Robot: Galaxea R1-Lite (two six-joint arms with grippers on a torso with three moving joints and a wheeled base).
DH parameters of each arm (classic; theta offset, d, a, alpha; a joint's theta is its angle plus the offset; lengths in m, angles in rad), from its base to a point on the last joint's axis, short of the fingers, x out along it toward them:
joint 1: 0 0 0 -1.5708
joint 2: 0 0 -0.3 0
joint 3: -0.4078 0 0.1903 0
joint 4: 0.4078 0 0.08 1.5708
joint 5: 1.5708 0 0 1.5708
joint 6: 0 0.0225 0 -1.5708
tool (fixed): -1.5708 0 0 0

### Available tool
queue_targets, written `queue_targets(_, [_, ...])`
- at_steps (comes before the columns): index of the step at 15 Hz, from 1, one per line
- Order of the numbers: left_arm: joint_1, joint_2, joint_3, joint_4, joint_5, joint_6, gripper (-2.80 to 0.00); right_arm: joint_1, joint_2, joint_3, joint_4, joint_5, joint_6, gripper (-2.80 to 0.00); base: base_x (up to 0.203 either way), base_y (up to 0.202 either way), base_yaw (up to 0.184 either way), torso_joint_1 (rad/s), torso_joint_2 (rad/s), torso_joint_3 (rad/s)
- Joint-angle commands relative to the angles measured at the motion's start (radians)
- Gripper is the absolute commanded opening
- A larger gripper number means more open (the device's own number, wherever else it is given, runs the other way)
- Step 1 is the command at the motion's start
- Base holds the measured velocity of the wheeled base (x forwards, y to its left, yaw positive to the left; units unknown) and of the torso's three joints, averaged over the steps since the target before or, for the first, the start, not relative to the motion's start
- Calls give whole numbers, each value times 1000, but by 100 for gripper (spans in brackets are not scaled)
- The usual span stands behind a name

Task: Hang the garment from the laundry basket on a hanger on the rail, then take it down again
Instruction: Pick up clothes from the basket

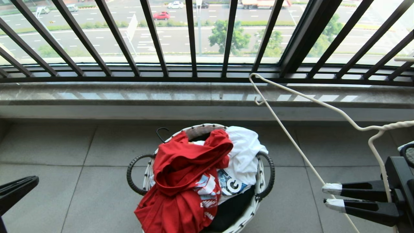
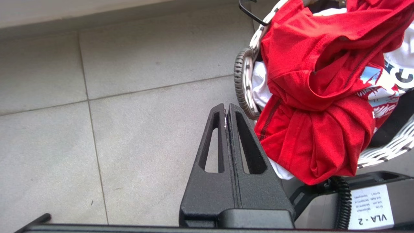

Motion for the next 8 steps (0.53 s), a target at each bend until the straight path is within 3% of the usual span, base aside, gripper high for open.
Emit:
queue_targets(1, [-107,292,-84,41,1,-3,-280,1,4,-1,-1,2,-3,-280,0,0,0,0,0,0])
queue_targets(3, [-221,478,-152,74,33,-11,-280,-1,24,-4,-2,-5,-2,-280,0,0,0,0,0,0])
queue_targets(6, [-420,726,-256,72,212,-27,-280,-7,43,-1,-22,-19,-1,-280,0,0,0,0,0,0])
queue_targets(8, [-506,803,-321,54,281,-9,-280,-7,60,0,-24,-20,-3,-280,0,0,0,0,0,0])
